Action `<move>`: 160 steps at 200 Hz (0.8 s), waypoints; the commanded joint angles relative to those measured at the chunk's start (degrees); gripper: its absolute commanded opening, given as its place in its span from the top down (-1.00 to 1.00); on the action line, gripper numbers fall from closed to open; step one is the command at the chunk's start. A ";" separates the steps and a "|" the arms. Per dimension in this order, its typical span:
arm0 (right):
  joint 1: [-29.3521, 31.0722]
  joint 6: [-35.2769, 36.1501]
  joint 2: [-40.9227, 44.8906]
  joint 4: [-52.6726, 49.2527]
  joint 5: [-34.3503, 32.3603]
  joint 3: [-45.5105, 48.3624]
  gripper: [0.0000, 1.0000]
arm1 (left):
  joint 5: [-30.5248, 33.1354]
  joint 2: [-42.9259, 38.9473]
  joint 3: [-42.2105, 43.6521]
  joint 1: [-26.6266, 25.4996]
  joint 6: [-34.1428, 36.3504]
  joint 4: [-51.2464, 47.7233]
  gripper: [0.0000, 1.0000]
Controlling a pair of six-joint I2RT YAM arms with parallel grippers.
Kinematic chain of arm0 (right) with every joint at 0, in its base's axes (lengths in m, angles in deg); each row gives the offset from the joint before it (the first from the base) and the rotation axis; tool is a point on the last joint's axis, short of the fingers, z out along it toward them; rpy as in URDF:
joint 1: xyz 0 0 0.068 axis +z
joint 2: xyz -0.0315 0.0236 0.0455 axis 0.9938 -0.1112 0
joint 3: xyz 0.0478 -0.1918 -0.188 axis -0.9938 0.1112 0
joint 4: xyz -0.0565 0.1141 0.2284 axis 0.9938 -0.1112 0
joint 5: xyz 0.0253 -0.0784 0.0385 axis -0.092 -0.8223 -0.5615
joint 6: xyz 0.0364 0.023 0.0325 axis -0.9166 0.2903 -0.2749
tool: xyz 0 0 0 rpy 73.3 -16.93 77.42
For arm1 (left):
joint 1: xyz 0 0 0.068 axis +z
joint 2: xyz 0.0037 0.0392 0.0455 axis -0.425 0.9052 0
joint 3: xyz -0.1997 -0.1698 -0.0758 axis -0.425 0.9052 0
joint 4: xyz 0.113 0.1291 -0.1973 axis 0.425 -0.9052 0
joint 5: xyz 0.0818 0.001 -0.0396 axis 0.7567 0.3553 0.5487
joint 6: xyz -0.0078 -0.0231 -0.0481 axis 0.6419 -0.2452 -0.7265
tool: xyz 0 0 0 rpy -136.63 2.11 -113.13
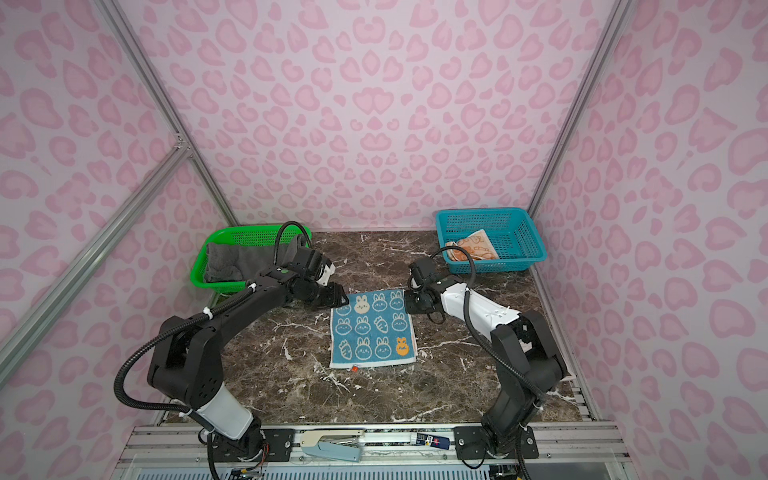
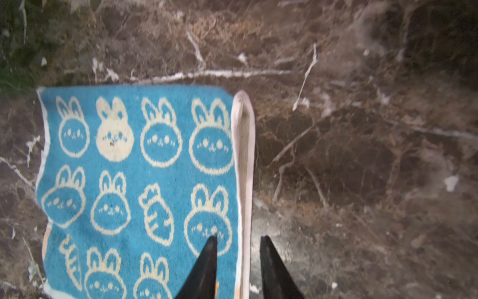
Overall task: Fold and stack the towels
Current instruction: 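Move both grippers to the blue towel's edge farthest from the robot and grasp it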
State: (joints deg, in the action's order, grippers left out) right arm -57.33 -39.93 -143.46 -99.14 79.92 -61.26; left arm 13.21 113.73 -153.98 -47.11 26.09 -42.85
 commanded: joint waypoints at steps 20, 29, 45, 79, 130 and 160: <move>-2.50 2.63 -8.40 1.88 3.78 -7.81 0.30 | 1.28 6.86 -4.53 2.31 2.90 1.45 -0.29; -2.55 3.13 -10.39 1.62 4.41 -9.62 0.28 | 1.24 8.66 -4.66 2.94 3.07 1.78 -0.29; -2.71 3.21 -13.55 1.57 5.35 -12.19 0.25 | 1.08 11.64 -7.71 3.87 2.92 2.27 -0.29; -3.01 2.61 -18.12 1.51 6.07 -15.19 0.25 | 2.42 16.12 -10.40 5.28 2.99 2.56 -0.27; -3.31 1.73 -21.70 2.07 7.29 -17.69 0.31 | 1.41 21.06 -12.92 5.97 3.02 2.74 -0.19; -3.35 1.44 -22.60 1.68 7.38 -17.70 0.40 | 1.42 22.14 -12.58 6.13 2.33 2.95 -0.03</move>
State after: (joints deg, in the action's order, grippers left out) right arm -60.65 -38.07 -165.06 -96.96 86.91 -78.85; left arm 14.69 134.90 -166.03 -41.05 28.95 -40.38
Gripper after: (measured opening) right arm 0.315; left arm 0.540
